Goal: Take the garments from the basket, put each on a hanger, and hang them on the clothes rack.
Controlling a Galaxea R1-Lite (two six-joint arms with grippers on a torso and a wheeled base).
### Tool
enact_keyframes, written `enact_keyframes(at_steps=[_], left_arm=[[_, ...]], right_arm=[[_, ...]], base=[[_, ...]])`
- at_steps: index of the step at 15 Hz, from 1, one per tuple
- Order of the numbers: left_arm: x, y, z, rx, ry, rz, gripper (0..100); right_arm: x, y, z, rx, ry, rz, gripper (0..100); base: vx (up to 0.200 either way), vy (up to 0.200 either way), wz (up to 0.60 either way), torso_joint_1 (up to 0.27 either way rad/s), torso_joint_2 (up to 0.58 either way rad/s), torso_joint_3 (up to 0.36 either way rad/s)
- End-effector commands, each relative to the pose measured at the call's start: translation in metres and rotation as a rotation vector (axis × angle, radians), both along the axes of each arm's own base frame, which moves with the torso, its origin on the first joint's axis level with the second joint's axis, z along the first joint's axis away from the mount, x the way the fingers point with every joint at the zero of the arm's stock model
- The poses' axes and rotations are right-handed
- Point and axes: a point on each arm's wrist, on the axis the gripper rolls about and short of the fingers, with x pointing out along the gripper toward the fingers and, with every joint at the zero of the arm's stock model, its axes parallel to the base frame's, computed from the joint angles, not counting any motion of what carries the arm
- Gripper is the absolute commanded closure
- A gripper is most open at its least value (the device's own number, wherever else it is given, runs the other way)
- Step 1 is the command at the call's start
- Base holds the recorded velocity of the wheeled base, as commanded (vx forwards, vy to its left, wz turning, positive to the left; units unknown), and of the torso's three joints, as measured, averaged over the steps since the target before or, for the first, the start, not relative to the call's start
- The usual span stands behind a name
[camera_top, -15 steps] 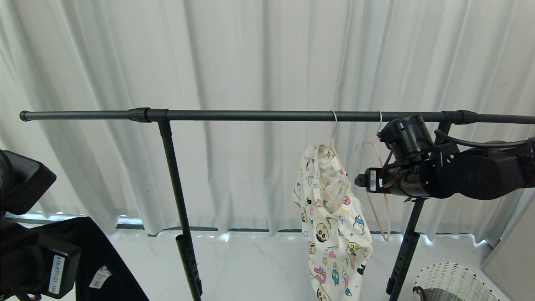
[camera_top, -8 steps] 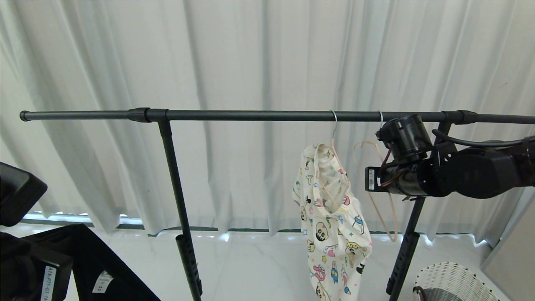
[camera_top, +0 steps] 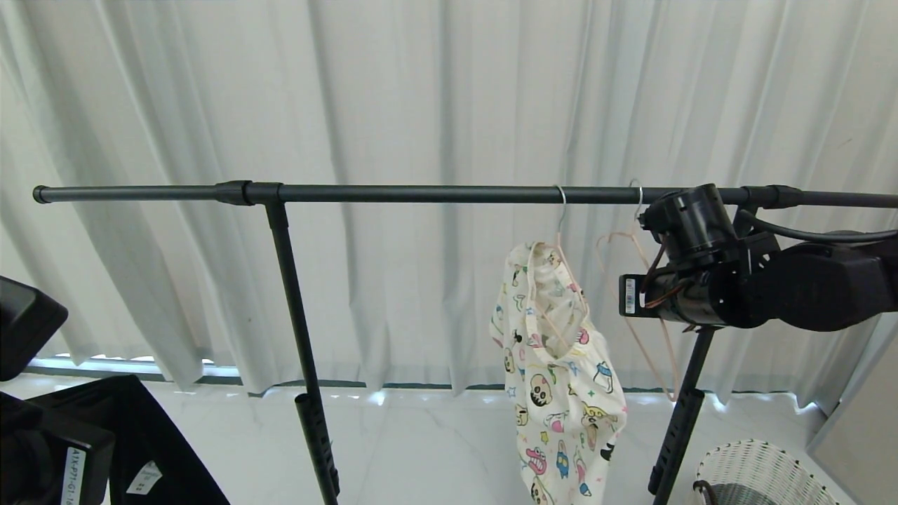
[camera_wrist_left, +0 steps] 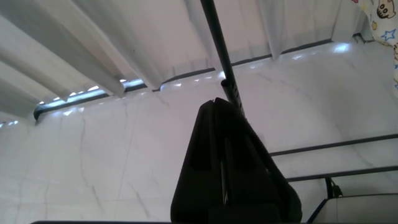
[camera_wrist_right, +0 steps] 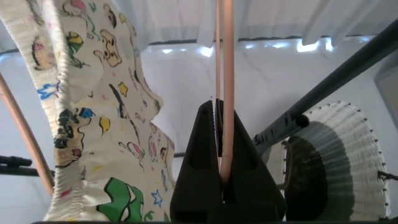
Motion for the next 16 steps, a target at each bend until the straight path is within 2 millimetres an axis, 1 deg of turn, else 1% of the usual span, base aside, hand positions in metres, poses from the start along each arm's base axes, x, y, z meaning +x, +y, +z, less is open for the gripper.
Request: enact_keyframes(at_steps=[1, 3, 6, 8, 10, 13, 16], left_arm=[[-0.001, 0.001, 0.001, -0.003, -0.005, 0.0, 100], [-0.002, 0.001, 0.001, 0.006, -0.009, -0.006, 100], [-0.003, 0.002, 0.001, 0.037, -0.009, -0.023, 100], [-0.003, 0.002, 0.002, 0.054, -0.012, -0.036, 100], [-0.005, 0.002, 0.003, 0.058, -0.018, -0.047, 100], [-0.008, 0.001, 0.004, 0.056, -0.026, -0.077, 100], [-0.008, 0.001, 0.005, 0.056, -0.03, -0.081, 100]], right_arm=[[-0.01, -0.005, 0.015, 0.005, -0.045, 0.005, 100], [-0.016, -0.008, 0.019, -0.006, -0.101, 0.023, 100], [-0.03, -0.016, 0.014, -0.065, -0.162, 0.077, 100], [-0.042, -0.024, 0.013, -0.088, -0.202, 0.1, 100], [-0.06, -0.035, 0.016, -0.098, -0.218, 0.11, 100], [-0.081, -0.049, 0.022, -0.097, -0.241, 0.113, 100], [-0.095, -0.057, 0.024, -0.12, -0.255, 0.131, 100]], base=[[0.0, 0.0, 0.0, 0.0, 0.0, 0.0], [0.0, 0.0, 0.0, 0.0, 0.0, 0.0], [0.0, 0.0, 0.0, 0.0, 0.0, 0.0], [0.0, 0.0, 0.0, 0.0, 0.0, 0.0], [0.0, 0.0, 0.0, 0.0, 0.0, 0.0], [-0.2, 0.0, 0.0, 0.009, 0.01, 0.004], [-0.2, 0.0, 0.0, -0.007, 0.0, 0.004]])
